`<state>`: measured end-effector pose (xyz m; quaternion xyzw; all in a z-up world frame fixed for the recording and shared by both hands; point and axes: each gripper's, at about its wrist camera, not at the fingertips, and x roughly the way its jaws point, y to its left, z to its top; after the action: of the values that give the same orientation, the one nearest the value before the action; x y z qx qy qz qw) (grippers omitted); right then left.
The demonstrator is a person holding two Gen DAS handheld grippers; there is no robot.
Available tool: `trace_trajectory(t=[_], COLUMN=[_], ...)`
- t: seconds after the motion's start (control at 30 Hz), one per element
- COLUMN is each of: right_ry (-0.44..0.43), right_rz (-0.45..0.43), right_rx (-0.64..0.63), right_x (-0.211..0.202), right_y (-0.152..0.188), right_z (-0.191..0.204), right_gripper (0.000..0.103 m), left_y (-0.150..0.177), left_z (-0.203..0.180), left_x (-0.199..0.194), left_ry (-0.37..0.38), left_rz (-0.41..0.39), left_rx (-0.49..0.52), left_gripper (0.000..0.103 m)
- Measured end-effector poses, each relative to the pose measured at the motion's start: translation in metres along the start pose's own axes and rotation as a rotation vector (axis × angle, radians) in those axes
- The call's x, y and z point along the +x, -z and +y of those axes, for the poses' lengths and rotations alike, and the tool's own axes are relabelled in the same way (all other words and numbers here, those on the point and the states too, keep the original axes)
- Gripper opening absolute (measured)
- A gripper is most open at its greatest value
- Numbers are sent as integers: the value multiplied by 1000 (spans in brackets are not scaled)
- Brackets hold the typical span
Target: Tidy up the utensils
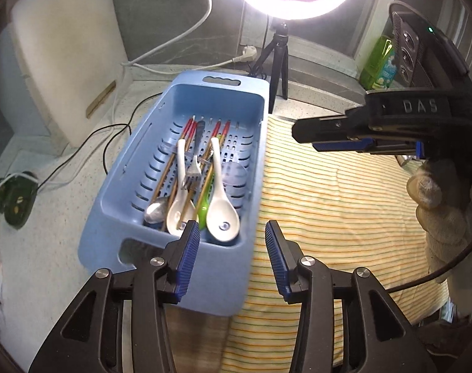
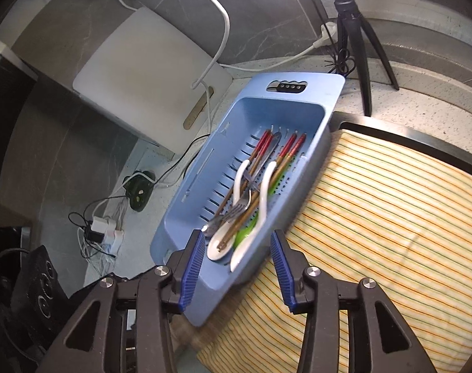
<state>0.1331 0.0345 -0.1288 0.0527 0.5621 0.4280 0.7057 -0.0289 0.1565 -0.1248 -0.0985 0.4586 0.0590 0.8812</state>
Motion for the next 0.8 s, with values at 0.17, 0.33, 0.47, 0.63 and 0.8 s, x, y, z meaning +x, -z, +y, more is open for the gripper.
trace_trajectory(t=[0.17, 0.33, 0.47, 0.63, 0.8], right_ry=[46, 65, 86, 106, 114], right_rz=[-46, -119, -194, -278, -309], right_rx=[-85, -149, -220, -319, -312], right_x=[-27, -56, -78, -104, -123], right_y=[14, 31, 49, 73, 86], right_z=[0, 2, 7, 12, 11], right_gripper=[42, 43, 50, 68, 80], left_y=[7, 15, 24, 31, 37], left_z=[-14, -27, -45, -58, -64], left_x=[-19, -45, -70, -87, -100], left_ry=[-34, -79, -148, -204, -244], left_rz=[-34, -94, -158, -202, -220], left_rx=[-67, -107, -102, -104, -139], left_gripper=[60, 60, 71, 76, 79])
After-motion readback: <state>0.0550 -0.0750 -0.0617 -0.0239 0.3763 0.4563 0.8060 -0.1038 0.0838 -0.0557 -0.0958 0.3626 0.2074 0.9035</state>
